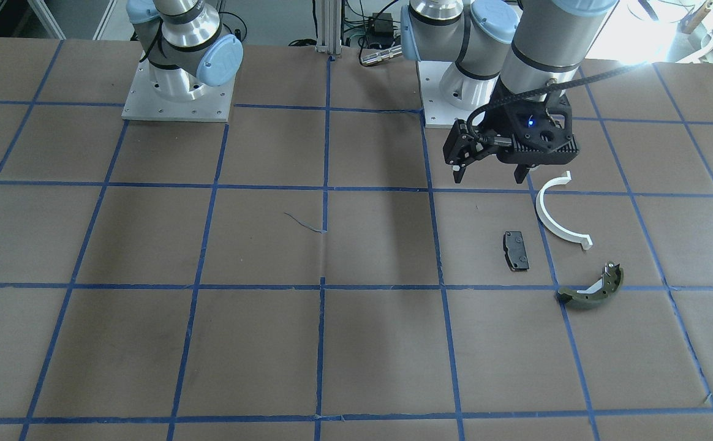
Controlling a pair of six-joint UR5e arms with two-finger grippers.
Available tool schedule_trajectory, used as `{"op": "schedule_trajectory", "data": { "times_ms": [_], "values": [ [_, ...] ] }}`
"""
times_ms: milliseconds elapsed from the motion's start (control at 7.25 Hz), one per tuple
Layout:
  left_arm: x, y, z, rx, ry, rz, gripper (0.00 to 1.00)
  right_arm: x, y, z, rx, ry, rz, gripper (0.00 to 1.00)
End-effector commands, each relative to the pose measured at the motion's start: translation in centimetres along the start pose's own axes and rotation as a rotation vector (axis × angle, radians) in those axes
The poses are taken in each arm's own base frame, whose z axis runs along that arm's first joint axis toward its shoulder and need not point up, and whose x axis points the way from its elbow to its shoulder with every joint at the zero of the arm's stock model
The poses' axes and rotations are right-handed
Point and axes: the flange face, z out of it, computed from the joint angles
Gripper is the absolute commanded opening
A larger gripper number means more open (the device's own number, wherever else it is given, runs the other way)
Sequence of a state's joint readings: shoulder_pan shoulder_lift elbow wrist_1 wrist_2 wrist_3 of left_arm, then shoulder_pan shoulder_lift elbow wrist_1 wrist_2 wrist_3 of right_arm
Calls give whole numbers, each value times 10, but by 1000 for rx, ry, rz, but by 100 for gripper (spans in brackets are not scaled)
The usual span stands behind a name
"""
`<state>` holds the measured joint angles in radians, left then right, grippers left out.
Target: Place bearing gear from tray to pile
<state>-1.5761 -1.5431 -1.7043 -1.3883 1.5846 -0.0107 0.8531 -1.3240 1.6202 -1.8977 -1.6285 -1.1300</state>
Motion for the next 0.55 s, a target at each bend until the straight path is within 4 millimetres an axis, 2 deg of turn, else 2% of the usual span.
{"op": "schedule_trajectory", "data": {
  "times_ms": [0,276,414],
  "values": [
    [0,1,0,0,-1,1,100,94,36,92,29,69,-90,100],
    [0,0,-1,0,-2,1,100,109,34,124,28,92,-201,100],
    [0,0,-1,0,-2,1,100,115,34,132,29,93,-248,100]
  ]
}}
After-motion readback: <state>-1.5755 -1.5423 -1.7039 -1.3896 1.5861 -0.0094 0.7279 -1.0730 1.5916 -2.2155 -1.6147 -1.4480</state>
